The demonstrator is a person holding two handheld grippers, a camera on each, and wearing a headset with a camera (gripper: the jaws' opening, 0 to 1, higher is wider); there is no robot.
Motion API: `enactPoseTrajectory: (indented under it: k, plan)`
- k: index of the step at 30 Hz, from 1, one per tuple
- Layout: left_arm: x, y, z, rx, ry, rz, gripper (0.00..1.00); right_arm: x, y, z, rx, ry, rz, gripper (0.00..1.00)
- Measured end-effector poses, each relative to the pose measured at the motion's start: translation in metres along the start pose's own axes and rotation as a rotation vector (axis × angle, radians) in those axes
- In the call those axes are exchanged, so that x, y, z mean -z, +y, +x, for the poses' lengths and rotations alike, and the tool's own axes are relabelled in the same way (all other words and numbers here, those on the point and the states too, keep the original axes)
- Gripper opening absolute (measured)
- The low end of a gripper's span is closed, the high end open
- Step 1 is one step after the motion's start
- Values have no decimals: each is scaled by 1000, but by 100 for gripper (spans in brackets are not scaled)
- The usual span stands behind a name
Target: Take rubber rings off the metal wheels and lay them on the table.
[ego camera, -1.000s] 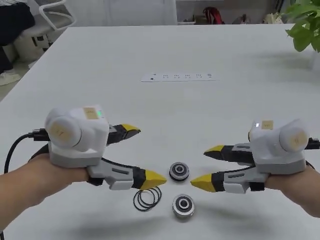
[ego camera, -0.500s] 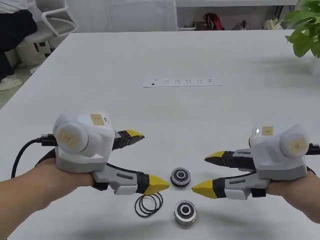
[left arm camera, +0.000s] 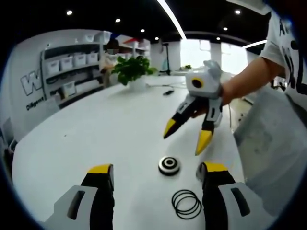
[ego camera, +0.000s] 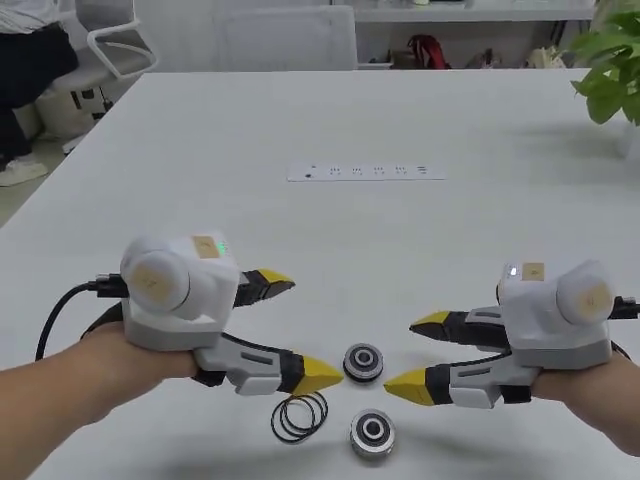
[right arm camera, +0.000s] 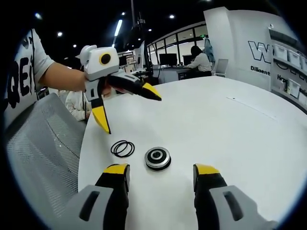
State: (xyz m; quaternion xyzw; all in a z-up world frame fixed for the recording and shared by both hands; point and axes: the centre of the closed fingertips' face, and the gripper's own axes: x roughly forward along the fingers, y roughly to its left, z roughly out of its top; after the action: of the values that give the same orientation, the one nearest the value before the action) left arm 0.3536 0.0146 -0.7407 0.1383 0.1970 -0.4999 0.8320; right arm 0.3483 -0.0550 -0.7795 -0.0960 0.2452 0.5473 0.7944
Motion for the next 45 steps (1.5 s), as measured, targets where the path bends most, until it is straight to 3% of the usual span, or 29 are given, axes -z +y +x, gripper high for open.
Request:
enactPoseTrajectory:
  k: [45]
  plan:
    - [9,-2,18,20,41,8,68,1,-1,8,-8,-4,6,48]
